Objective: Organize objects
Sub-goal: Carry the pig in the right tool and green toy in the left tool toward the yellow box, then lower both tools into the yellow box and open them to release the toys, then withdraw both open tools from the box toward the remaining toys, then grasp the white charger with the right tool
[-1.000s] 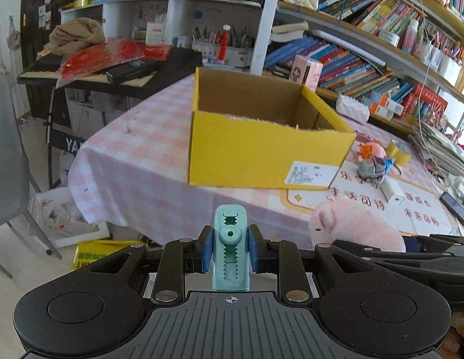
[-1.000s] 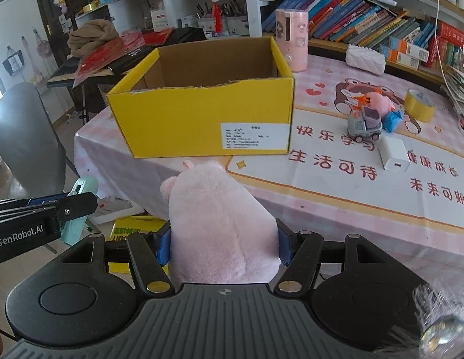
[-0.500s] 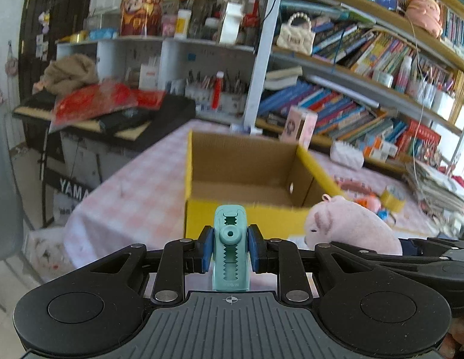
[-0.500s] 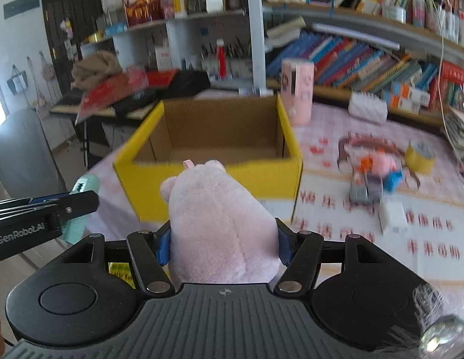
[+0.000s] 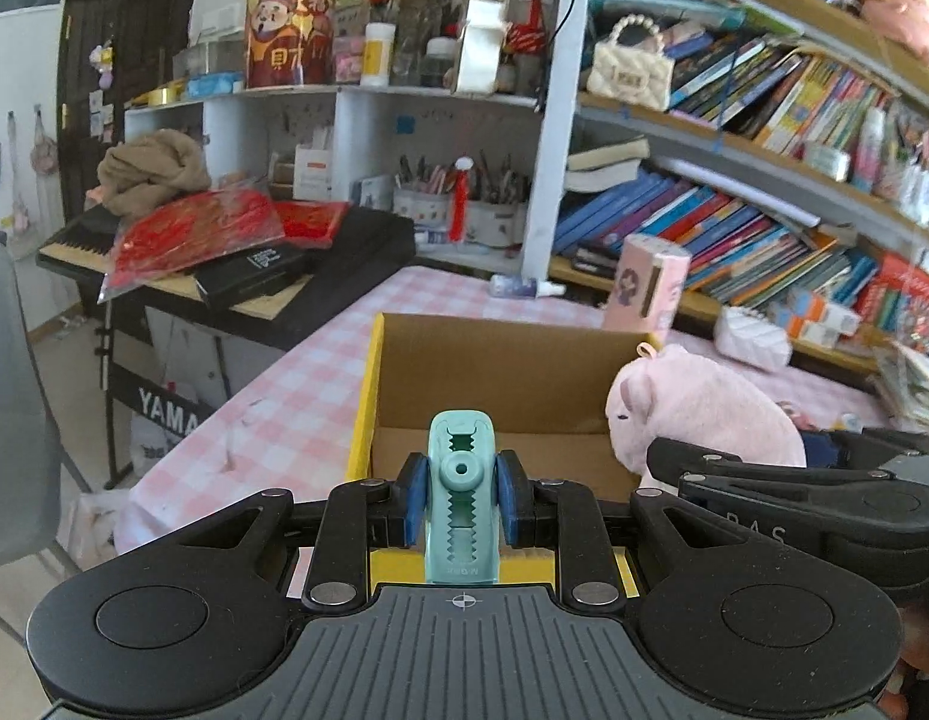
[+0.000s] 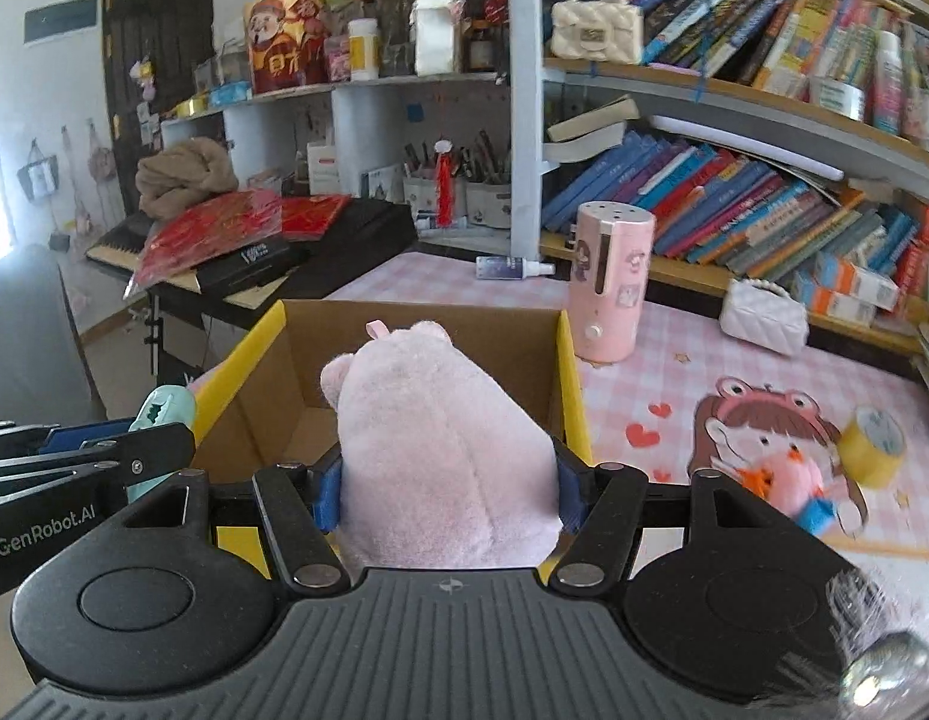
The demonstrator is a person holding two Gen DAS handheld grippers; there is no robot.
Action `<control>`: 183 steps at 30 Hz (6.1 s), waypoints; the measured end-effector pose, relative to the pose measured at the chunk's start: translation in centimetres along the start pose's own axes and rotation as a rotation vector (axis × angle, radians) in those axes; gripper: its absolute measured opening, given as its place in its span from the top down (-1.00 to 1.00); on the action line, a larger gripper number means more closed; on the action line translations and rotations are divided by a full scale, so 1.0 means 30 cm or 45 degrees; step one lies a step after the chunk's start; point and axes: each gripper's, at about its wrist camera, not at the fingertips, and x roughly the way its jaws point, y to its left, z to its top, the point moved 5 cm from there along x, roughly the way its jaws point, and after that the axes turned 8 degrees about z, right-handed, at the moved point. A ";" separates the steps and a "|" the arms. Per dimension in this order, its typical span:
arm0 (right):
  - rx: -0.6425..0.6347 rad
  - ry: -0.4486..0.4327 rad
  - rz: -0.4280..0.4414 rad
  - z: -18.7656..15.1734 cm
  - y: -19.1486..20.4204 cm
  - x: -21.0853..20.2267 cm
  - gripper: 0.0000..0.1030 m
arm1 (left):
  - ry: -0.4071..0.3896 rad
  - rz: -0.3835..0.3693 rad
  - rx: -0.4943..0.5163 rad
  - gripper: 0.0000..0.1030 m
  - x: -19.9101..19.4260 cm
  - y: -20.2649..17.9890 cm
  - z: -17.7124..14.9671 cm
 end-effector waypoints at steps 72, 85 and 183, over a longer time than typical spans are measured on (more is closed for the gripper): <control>-0.098 0.020 -0.186 -0.224 -0.164 -0.203 -0.59 | -0.059 0.216 0.045 -0.68 -0.201 -0.065 -0.198; -0.050 0.109 -0.218 -0.373 -0.097 -0.325 -0.63 | 0.005 0.159 0.135 -0.72 -0.288 -0.081 -0.314; 0.218 0.327 -0.132 -0.390 -1.033 -0.209 0.21 | 0.226 -0.086 0.294 -0.44 0.082 -0.984 -0.268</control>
